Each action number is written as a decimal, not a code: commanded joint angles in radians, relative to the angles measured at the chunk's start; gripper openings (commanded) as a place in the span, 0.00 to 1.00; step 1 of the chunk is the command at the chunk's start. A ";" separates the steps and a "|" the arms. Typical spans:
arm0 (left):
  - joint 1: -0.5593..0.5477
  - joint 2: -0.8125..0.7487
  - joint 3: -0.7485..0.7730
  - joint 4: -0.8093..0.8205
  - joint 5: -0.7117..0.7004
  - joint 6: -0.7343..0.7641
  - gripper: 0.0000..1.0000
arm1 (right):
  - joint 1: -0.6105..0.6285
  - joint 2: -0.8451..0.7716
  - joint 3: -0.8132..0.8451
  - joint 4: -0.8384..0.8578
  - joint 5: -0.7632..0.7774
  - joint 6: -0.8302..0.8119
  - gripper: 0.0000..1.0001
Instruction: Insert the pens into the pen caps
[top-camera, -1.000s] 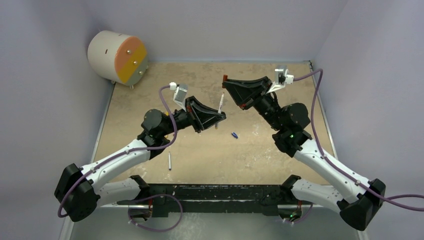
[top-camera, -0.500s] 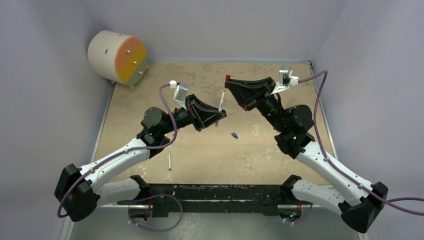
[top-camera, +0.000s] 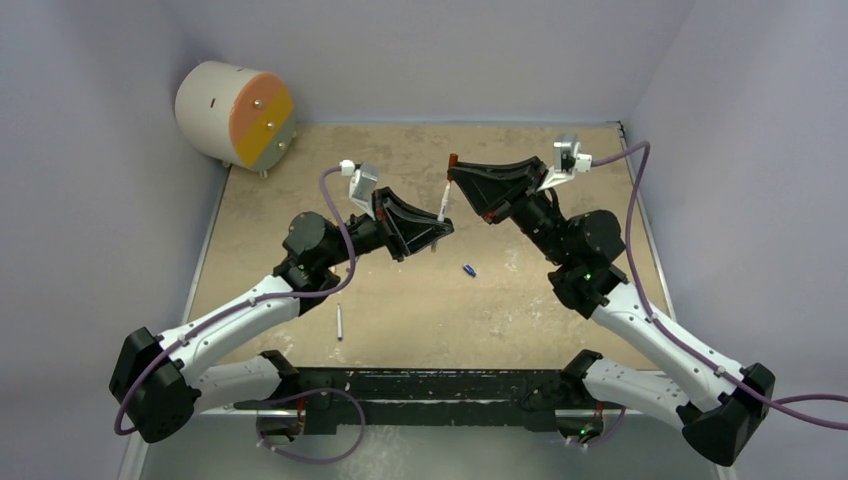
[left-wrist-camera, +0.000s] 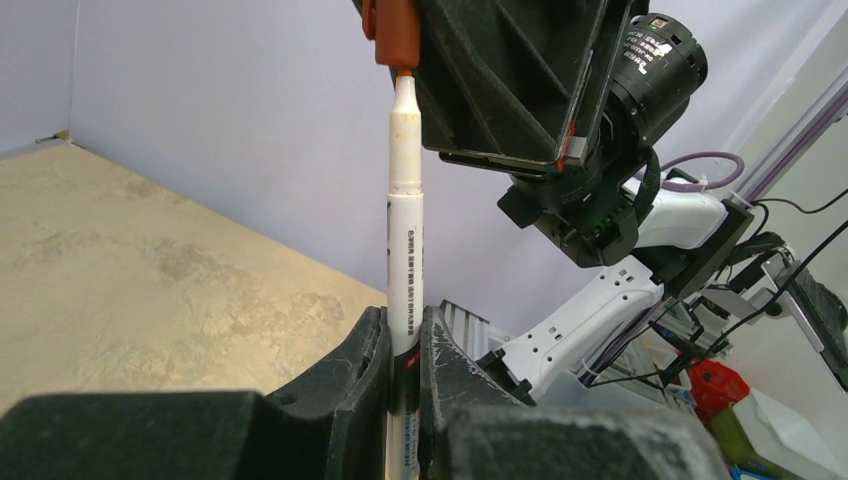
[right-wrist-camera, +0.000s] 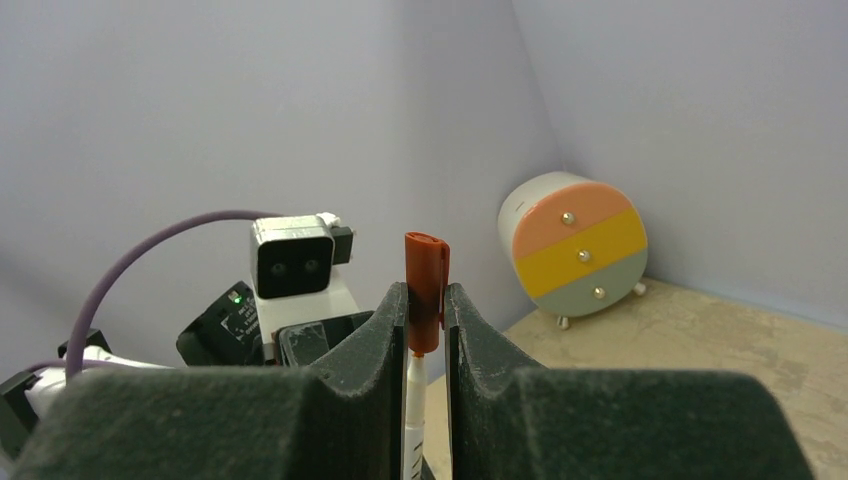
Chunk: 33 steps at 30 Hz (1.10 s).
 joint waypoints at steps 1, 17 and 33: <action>-0.004 -0.006 0.049 0.002 -0.007 0.042 0.00 | -0.002 -0.022 -0.009 0.026 -0.030 0.009 0.00; -0.004 -0.030 0.090 -0.092 -0.084 0.166 0.00 | -0.002 -0.054 -0.043 0.011 -0.031 0.037 0.00; -0.004 -0.048 0.105 -0.065 -0.052 0.159 0.00 | -0.001 -0.030 -0.043 0.003 -0.031 0.050 0.00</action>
